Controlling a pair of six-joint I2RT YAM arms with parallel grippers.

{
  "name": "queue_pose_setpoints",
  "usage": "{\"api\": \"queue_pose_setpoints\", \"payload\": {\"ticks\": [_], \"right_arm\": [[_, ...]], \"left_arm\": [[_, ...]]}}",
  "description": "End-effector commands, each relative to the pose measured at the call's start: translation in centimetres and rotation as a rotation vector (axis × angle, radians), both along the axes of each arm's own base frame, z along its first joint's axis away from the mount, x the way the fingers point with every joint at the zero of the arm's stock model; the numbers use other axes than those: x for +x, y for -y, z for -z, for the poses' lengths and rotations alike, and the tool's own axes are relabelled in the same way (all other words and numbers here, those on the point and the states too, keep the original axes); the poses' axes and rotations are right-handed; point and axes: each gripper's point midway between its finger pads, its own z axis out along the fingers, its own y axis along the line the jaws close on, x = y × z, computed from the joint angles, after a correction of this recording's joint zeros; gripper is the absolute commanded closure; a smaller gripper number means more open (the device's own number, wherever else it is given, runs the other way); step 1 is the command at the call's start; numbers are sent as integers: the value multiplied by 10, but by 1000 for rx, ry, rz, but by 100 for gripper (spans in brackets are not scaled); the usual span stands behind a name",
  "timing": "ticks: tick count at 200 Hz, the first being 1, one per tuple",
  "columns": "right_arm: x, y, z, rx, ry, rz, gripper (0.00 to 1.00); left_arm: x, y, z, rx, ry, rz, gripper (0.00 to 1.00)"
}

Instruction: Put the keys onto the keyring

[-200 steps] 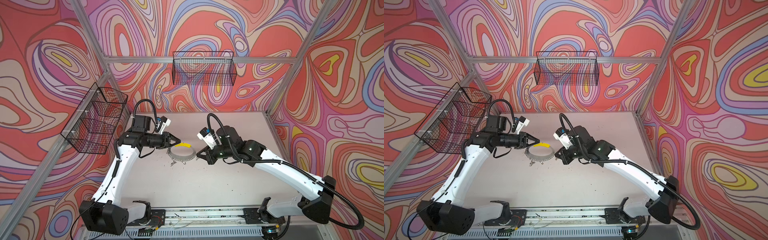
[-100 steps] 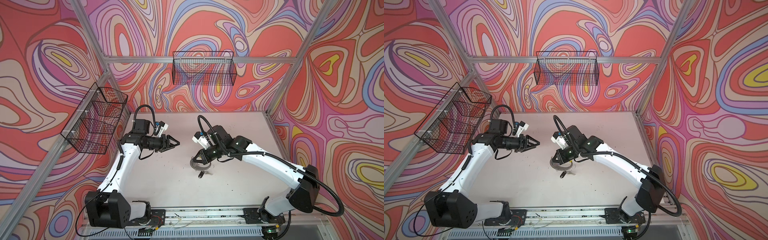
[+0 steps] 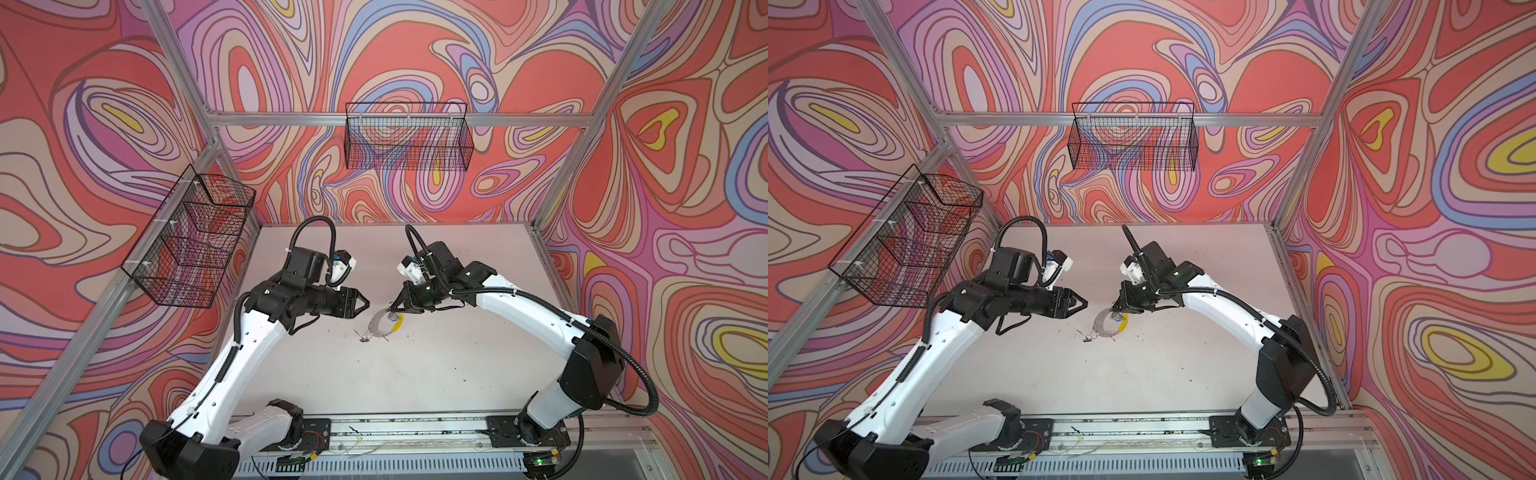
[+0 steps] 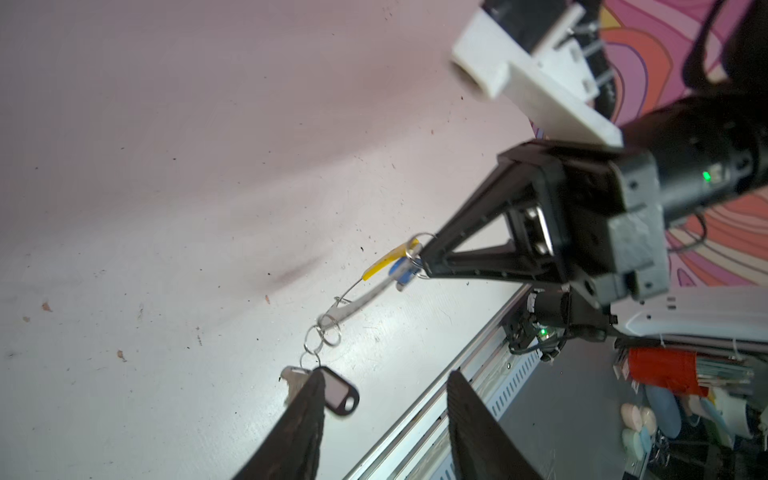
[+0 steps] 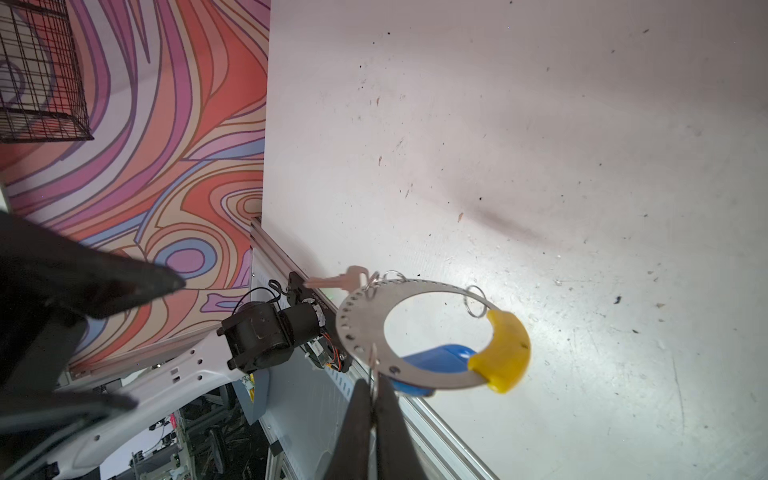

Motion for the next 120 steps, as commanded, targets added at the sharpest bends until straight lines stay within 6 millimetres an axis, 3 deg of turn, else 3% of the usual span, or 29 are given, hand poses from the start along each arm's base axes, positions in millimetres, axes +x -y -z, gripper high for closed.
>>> {"api": "queue_pose_setpoints", "payload": {"ticks": [1,34,62,120], "right_arm": [[12,-5,-17,48,-32,78,100],[11,-3,-21,69,-72,104,100],[9,-3,-30,76,-73,104,100],[5,4,-42,68,-55,109,100]], "left_arm": [[0,-5,2,68,114,-46,51],[-13,5,11,74,200,13,50],[-4,2,24,123,326,51,53],[0,33,24,6,421,175,56]]}}
